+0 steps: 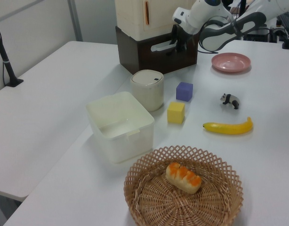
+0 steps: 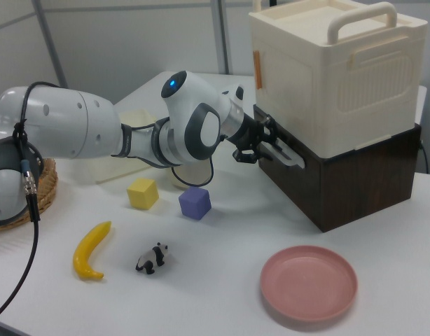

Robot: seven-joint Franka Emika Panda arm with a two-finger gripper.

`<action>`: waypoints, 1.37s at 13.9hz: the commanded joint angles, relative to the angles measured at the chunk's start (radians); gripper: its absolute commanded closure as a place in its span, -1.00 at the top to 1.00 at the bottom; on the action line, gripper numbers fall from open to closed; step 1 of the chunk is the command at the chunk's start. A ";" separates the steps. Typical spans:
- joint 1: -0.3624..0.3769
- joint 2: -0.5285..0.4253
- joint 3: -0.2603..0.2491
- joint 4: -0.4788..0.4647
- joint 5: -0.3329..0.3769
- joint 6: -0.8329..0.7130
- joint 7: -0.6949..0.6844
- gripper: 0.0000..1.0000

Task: Open the drawer
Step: 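Pull the handle outward to slide the brown drawer open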

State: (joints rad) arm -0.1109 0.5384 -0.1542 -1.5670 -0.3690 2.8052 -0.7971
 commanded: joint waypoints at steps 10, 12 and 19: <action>0.005 -0.144 0.001 -0.177 -0.022 0.020 -0.002 -0.67; 0.014 -0.193 0.002 -0.246 -0.025 0.020 -0.002 -0.67; 0.065 -0.351 0.008 -0.441 -0.025 0.010 0.002 -0.67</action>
State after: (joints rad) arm -0.0813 0.3190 -0.1399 -1.8564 -0.3745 2.8139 -0.8043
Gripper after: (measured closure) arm 0.833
